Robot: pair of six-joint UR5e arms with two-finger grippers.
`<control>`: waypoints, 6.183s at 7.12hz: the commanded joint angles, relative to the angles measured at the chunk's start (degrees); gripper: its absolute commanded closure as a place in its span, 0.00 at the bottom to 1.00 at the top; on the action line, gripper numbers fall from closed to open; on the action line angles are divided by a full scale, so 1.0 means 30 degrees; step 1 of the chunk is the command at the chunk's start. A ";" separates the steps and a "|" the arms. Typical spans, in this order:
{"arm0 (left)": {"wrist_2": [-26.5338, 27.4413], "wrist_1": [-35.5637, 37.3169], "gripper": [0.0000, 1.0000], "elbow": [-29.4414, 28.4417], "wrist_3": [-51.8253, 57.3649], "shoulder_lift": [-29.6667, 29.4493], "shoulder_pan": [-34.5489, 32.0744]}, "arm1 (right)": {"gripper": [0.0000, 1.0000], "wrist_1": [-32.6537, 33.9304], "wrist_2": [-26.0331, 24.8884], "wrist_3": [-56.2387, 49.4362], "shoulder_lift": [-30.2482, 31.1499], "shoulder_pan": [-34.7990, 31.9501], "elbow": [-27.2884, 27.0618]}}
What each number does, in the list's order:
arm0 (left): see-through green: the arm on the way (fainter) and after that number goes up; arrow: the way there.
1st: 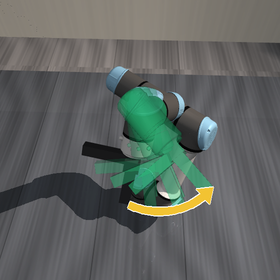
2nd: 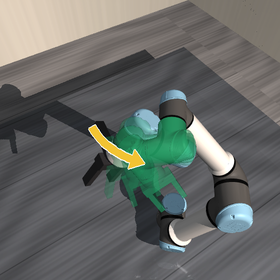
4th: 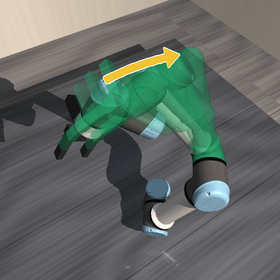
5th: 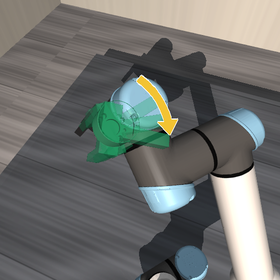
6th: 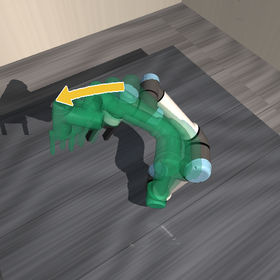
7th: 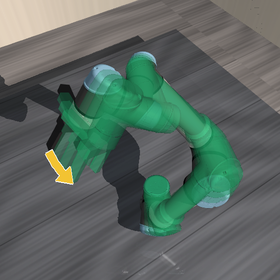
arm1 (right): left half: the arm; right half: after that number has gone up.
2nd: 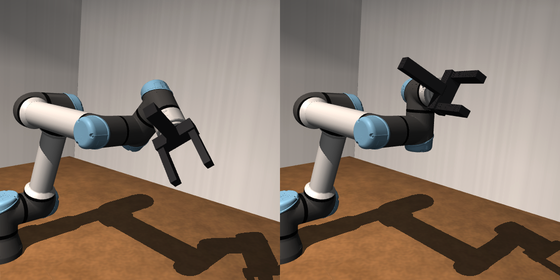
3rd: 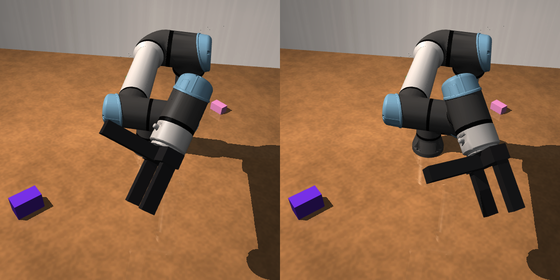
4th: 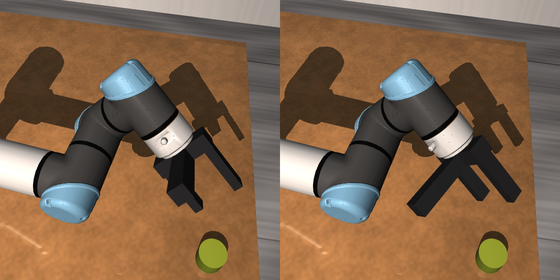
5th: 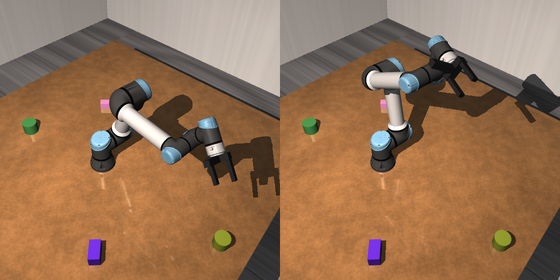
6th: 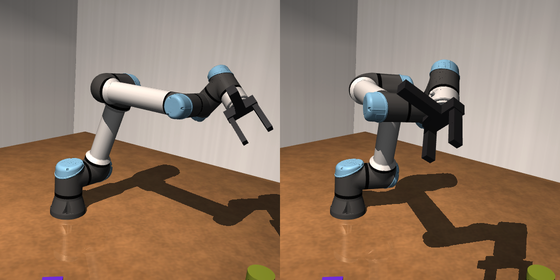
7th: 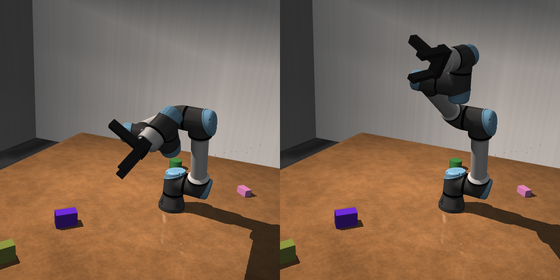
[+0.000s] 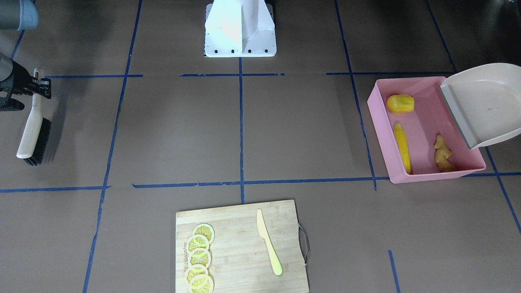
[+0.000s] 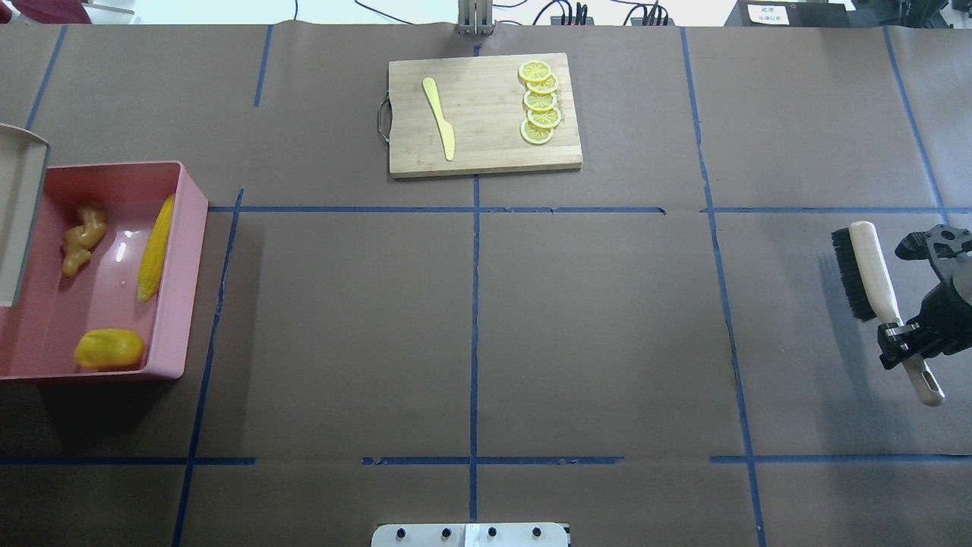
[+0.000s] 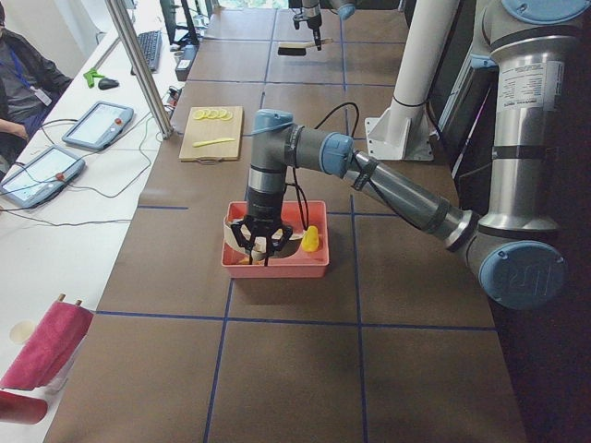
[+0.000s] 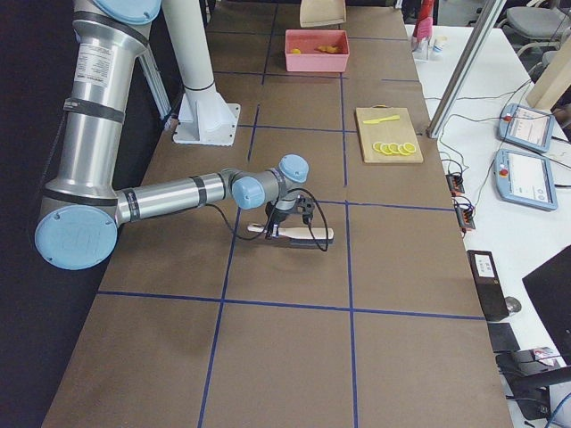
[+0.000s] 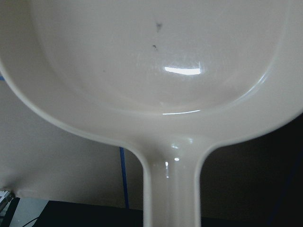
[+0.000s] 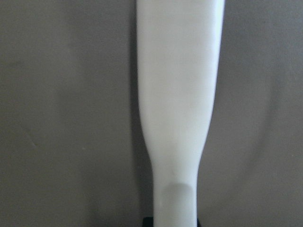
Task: Sweep and dump trash into bin
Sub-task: 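Raise the empty dustpan off the bin while the right gripper lowers the brush, then carry the beige dustpan away from the bin toward the table center with the left gripper, then lower the dustpan flat onto the table beside the bin with the left gripper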
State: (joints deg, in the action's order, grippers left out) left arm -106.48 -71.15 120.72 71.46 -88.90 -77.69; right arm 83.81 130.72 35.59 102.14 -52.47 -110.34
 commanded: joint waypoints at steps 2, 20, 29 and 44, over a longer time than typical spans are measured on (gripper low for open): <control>-0.4394 0.0016 1.00 -0.0104 -0.0058 -0.0249 0.0000 | 0.85 -0.0015 0.0226 -0.0028 -0.0003 0.0001 0.0274; -0.6199 -0.3397 1.00 -0.1386 -1.3056 -0.5490 0.9954 | 0.01 0.0013 -0.0390 -0.2741 -0.0004 -0.6819 -0.2245; -0.3501 -0.8919 0.89 -0.4846 -1.6172 -0.6074 1.4384 | 0.00 0.0863 -0.0595 -0.3251 -0.0062 -0.7763 -0.2244; -0.4029 -0.1300 0.00 0.0287 -1.5967 -0.6782 1.4091 | 0.00 0.0863 -0.0595 -0.3192 -0.0062 -0.7792 -0.2273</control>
State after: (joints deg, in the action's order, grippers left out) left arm -118.07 -84.83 114.74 23.50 -109.11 -35.46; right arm 86.40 128.94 26.02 101.99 -75.82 -117.07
